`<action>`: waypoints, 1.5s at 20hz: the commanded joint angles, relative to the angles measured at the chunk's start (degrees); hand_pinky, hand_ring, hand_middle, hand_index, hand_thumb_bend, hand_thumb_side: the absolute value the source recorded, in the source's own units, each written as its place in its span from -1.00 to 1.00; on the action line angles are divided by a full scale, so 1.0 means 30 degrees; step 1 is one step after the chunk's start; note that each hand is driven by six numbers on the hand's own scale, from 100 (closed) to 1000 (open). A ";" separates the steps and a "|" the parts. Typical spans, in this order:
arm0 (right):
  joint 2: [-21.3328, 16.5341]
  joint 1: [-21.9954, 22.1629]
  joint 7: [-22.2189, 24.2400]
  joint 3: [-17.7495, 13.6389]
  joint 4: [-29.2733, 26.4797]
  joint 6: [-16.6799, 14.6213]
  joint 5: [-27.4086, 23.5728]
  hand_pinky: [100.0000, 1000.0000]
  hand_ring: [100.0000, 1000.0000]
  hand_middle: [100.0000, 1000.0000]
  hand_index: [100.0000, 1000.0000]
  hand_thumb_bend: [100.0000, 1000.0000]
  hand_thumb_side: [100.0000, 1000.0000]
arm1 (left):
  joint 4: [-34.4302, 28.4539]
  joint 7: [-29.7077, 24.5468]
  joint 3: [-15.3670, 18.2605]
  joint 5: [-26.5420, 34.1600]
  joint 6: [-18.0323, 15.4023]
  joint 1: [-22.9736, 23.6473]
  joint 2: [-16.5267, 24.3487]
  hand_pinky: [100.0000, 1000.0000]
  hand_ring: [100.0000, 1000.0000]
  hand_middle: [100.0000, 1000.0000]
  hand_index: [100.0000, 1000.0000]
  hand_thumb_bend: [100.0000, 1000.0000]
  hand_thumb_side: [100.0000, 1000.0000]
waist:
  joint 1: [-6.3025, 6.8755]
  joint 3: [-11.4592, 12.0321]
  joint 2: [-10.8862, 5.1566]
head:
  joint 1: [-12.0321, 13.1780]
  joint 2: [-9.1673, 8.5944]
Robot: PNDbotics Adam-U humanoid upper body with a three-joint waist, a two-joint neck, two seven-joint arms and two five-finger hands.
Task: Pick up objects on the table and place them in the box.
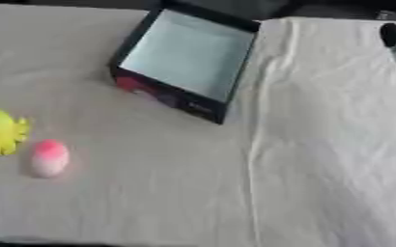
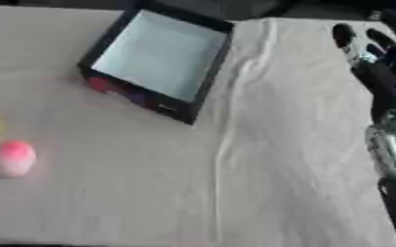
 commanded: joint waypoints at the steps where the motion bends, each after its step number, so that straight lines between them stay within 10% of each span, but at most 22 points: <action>1: -0.0614 -0.0257 0.0029 -0.0199 -0.0365 -0.0040 0.0073 0.82 0.70 0.78 0.65 0.39 -0.48 | -0.0392 0.0081 0.0271 -0.0068 0.0014 -0.0168 0.0823 0.41 0.19 0.29 0.45 -0.18 -0.96 | 0.0018 -0.0037 -0.0212 | 0.0097 -0.0020; 19: -0.0669 -0.0117 0.0136 -0.0150 -0.0293 -0.0016 0.0021 0.82 0.70 0.78 0.65 0.39 -0.48 | -0.0153 -0.0854 0.0090 0.0667 -0.0737 -0.0215 0.1897 0.45 0.25 0.37 0.56 -0.08 -0.92 | 0.0076 -0.0038 -0.0499 | 0.3028 -0.0020; 30: -0.0706 -0.0097 0.0290 -0.0035 -0.0260 0.0044 0.0023 0.83 0.70 0.78 0.65 0.40 -0.50 | 0.1370 -0.3888 -0.1240 0.4891 -0.3094 -0.1193 0.4400 0.51 0.31 0.42 0.63 -0.09 -0.85 | 0.0085 -0.0161 -0.0525 | 0.2607 -0.0020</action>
